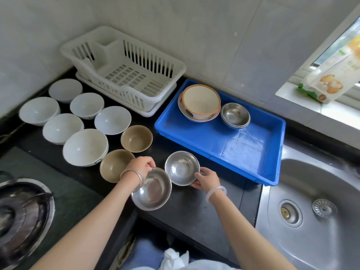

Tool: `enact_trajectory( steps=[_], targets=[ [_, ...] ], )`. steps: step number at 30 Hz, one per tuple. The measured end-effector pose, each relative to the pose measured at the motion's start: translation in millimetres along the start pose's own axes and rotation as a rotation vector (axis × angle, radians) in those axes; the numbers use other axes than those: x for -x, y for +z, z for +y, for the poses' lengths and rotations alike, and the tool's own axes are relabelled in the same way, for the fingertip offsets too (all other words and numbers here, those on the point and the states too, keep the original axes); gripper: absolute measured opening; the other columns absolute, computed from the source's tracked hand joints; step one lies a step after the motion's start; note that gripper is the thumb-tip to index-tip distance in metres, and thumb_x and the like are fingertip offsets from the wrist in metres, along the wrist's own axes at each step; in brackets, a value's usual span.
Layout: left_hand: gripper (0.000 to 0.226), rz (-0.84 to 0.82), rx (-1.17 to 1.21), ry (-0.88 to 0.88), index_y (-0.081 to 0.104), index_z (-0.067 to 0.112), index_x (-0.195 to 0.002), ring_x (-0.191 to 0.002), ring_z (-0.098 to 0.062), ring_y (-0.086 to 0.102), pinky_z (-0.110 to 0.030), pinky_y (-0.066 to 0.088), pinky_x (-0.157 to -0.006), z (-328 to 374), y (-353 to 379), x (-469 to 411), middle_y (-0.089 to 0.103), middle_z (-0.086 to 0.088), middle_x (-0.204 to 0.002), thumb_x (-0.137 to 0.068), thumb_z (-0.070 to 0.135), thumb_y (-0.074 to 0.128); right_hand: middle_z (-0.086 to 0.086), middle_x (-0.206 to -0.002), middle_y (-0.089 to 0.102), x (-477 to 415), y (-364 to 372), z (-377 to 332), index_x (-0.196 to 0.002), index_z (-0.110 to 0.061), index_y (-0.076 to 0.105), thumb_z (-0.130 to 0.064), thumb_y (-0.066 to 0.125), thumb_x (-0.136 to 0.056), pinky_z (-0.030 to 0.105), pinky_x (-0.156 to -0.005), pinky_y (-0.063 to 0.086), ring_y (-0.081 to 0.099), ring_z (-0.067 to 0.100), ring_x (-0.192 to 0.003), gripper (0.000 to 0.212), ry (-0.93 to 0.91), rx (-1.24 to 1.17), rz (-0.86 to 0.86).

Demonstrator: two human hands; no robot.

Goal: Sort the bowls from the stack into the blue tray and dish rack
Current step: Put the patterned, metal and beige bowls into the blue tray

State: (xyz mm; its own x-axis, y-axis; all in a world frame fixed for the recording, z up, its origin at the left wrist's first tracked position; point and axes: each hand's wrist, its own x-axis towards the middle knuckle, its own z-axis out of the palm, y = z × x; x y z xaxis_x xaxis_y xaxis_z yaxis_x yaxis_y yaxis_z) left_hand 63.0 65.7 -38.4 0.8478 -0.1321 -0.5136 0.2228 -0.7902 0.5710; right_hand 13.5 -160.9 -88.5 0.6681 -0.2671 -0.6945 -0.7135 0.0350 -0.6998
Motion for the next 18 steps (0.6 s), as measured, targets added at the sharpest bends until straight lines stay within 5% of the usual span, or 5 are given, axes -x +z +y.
enact_trajectory(
  steps=[8,18],
  targets=[
    [0.013,0.169,0.194,-0.016,0.062,0.01,-0.091,-0.078,-0.019,0.056,-0.028,0.042,-0.074,32,4,-13,0.06,0.0,-0.074,-0.087,0.003,0.052,0.014,-0.107,0.067,6,-3,-6,-0.12,-0.011,0.057,-0.01,0.054,-0.092,0.024,-0.061,0.059,0.071,0.024,-0.082,0.028,0.055,-0.068,-0.062],
    [0.006,0.053,0.195,-0.041,0.056,0.012,-0.09,-0.087,-0.023,0.061,-0.037,0.053,-0.083,40,25,-27,0.061,-0.005,-0.09,-0.086,0.008,0.057,0.007,-0.094,0.068,12,-1,-11,-0.094,-0.021,0.064,-0.029,0.044,-0.096,0.025,-0.061,0.057,0.07,0.021,-0.079,0.021,0.004,-0.008,0.037]
  ],
)
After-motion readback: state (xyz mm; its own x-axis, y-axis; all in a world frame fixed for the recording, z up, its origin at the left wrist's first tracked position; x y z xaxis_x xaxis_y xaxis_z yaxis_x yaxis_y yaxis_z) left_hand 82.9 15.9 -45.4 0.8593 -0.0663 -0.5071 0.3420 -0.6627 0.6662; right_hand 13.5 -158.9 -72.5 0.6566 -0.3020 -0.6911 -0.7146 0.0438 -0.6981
